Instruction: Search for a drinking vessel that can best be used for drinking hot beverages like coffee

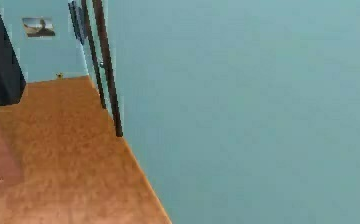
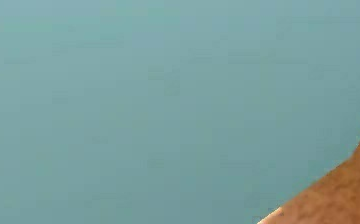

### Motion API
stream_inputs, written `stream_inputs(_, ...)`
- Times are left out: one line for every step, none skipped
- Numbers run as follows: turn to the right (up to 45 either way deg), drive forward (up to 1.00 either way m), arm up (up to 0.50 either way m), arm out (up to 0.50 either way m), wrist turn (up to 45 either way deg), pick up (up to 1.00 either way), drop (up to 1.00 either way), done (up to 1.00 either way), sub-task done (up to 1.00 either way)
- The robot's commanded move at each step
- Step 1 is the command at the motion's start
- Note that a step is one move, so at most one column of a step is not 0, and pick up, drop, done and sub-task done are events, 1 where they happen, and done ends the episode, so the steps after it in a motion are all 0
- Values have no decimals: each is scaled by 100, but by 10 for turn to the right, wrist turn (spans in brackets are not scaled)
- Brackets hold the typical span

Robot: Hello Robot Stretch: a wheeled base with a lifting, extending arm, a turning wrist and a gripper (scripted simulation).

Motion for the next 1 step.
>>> stream_inputs(-420, 0, 0, 0, 0, 0, 0, 0, 0)
